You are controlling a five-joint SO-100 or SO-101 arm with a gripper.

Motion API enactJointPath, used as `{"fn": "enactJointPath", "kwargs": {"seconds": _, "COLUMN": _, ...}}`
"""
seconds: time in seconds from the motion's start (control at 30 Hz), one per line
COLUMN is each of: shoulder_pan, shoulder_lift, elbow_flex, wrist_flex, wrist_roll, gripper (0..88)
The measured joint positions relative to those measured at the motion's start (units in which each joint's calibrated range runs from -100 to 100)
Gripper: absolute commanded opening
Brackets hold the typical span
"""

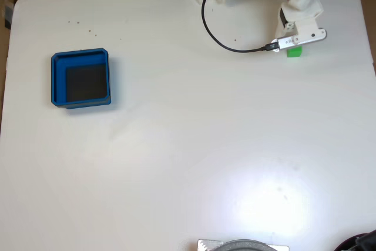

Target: Pick up green cube and drop it in the blue box

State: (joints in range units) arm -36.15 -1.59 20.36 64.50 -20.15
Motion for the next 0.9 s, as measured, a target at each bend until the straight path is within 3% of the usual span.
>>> {"fn": "enactJointPath", "kwargs": {"seconds": 0.27, "shoulder_pan": -3.3, "shoulder_lift": 0.2, "elbow_flex": 0.0, "wrist_flex": -5.3, "wrist_roll": -2.3, "gripper": 25.9}}
{"fn": "enactJointPath", "kwargs": {"seconds": 0.9, "shoulder_pan": -4.3, "shoulder_lift": 7.3, "elbow_flex": 0.0, "wrist_flex": -8.9, "wrist_roll": -2.7, "gripper": 25.9}}
